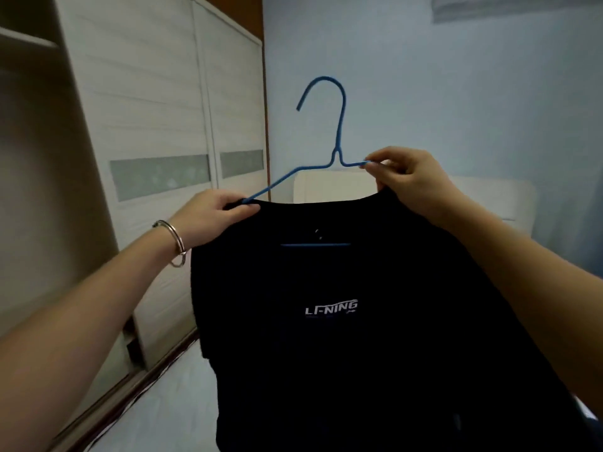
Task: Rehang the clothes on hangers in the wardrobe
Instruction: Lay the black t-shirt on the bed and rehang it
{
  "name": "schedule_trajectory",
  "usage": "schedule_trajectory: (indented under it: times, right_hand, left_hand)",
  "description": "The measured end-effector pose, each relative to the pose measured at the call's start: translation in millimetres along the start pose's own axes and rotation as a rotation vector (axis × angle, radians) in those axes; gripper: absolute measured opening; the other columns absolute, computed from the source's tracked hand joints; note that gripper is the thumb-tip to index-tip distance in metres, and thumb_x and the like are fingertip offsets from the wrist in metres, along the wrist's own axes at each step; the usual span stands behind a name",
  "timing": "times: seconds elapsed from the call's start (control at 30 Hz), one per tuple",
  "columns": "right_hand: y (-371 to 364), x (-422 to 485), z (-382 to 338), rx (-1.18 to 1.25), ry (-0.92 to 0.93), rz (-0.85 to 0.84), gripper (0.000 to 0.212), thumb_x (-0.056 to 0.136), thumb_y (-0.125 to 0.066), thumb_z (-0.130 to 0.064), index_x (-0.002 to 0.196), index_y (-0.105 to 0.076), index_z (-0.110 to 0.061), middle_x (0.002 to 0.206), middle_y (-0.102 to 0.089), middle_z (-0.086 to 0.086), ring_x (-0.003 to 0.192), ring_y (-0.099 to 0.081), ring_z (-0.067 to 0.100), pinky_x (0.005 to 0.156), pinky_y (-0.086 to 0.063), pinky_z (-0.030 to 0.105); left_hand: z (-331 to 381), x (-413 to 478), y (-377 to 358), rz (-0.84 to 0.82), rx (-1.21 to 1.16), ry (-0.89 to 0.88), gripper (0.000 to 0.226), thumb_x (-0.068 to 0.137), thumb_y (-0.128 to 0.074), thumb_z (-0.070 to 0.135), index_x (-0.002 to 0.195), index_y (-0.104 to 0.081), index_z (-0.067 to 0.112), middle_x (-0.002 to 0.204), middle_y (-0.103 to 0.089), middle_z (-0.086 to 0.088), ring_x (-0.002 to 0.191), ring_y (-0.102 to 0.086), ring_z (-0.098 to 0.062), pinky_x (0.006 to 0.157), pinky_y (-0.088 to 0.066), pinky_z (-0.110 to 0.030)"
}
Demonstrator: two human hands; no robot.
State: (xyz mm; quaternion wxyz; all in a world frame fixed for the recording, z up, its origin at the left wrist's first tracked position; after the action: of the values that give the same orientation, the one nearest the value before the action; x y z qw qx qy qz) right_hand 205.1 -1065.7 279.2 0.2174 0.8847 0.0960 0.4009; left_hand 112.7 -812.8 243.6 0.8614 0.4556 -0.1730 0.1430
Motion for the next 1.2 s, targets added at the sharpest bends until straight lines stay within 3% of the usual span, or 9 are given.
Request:
schedule_trajectory:
  times: [0.13, 0.3, 0.4, 0.57, 0.73, 0.87, 0.93, 1.03, 1.2]
  right_hand:
    - [-2, 2, -7, -0.021, 0.023, -0.063, 0.009, 0.091, -0.054, -0.023, 0.088, -0.062, -0.025, 0.06, -0.056, -0.004, 0.045, -0.046, 0.0, 0.057, -0.036, 0.013]
    - [-28, -3, -22, -0.034, 0.1, -0.243, 0.013, 0.093, -0.051, -0.018, 0.091, -0.064, -0.022, 0.058, -0.053, -0.004, 0.047, -0.049, -0.001, 0.053, -0.036, 0.006]
    - [-59, -2, -42, 0.038, 0.15, -0.261, 0.013, 0.093, -0.051, -0.021, 0.088, -0.063, -0.025, 0.056, -0.054, -0.006, 0.047, -0.047, 0.0, 0.053, -0.036, 0.008]
    - [-118, -9, -86, 0.111, 0.233, -0.319, 0.012, 0.092, -0.052, -0.025, 0.085, -0.061, -0.028, 0.055, -0.056, -0.007, 0.048, -0.049, -0.004, 0.053, -0.036, 0.006]
    - [-178, -17, -145, 0.206, 0.254, -0.431, 0.011, 0.091, -0.054, -0.027, 0.094, -0.065, -0.025, 0.058, -0.058, -0.007, 0.051, -0.05, 0.002, 0.058, -0.039, 0.014]
    - [-227, -13, -181, 0.168, 0.242, -0.584, 0.022, 0.085, -0.06, -0.038, 0.105, -0.064, -0.028, 0.083, -0.071, -0.001, 0.072, -0.061, 0.007, 0.074, -0.049, 0.026]
    - [-256, -13, -194, 0.155, 0.212, -0.663, 0.017, 0.083, -0.064, -0.035, 0.096, -0.068, -0.024, 0.093, -0.072, 0.005, 0.082, -0.064, 0.014, 0.083, -0.052, 0.033]
    - [-313, -19, -224, 0.311, 0.163, -0.702, 0.012, 0.083, -0.065, -0.029, 0.083, -0.072, -0.019, 0.086, -0.073, 0.004, 0.078, -0.066, 0.013, 0.08, -0.053, 0.032]
    - [-404, -24, -296, 0.729, -0.027, -0.635, 0.013, 0.086, -0.061, -0.022, 0.076, -0.067, -0.016, 0.071, -0.064, 0.001, 0.061, -0.059, 0.01, 0.06, -0.052, 0.022]
  left_hand:
    - [7, -15, 20, -0.033, -0.091, 0.04, 0.019, 0.09, -0.05, 0.029, 0.079, -0.066, 0.028, 0.079, -0.064, -0.001, 0.074, -0.055, -0.012, 0.069, -0.041, -0.022]
    - [13, -37, 48, 0.066, -0.021, 0.075, 0.028, 0.092, -0.042, 0.035, 0.087, -0.068, 0.025, 0.076, -0.064, 0.004, 0.065, -0.056, 0.001, 0.057, -0.039, -0.007]
    - [19, -50, 61, 0.155, 0.043, 0.087, 0.032, 0.092, -0.041, 0.038, 0.089, -0.069, 0.023, 0.075, -0.063, -0.001, 0.065, -0.05, -0.006, 0.058, -0.036, -0.014]
    - [13, -87, 88, 0.211, 0.051, 0.157, 0.028, 0.093, -0.04, 0.036, 0.091, -0.065, 0.023, 0.084, -0.066, 0.011, 0.082, -0.063, -0.009, 0.084, -0.046, -0.026]
    - [-12, -131, 131, 0.241, 0.2, 0.193, 0.02, 0.091, -0.049, 0.026, 0.1, -0.066, 0.02, 0.072, -0.06, 0.01, 0.059, -0.054, 0.0, 0.062, -0.042, -0.014]
    - [-58, -179, 181, 0.353, 0.243, 0.272, 0.02, 0.09, -0.052, 0.023, 0.076, -0.063, 0.032, 0.083, -0.069, -0.005, 0.092, -0.063, -0.024, 0.086, -0.045, -0.034]
    - [-83, -206, 211, 0.417, 0.243, 0.317, 0.026, 0.09, -0.052, 0.024, 0.068, -0.06, 0.037, 0.096, -0.071, -0.011, 0.102, -0.061, -0.03, 0.092, -0.045, -0.04]
    - [-118, -240, 258, 0.43, 0.295, 0.354, 0.026, 0.09, -0.052, 0.025, 0.069, -0.06, 0.037, 0.097, -0.071, -0.009, 0.103, -0.06, -0.029, 0.084, -0.046, -0.032]
    - [-177, -290, 342, 0.423, 0.402, 0.43, 0.024, 0.091, -0.049, 0.028, 0.103, -0.068, 0.02, 0.077, -0.062, 0.009, 0.1, -0.06, -0.026, 0.07, -0.036, -0.012]
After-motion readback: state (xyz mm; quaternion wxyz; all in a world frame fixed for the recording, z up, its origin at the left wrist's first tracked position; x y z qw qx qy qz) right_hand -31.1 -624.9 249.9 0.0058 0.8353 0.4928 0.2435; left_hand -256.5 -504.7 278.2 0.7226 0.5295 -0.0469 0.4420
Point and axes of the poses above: each hand's wrist, its own x-axis towards the middle knuckle, its own y-axis out of the back of the hand, z = x × y, the point moved 3 cm from there along x, towards the middle knuckle
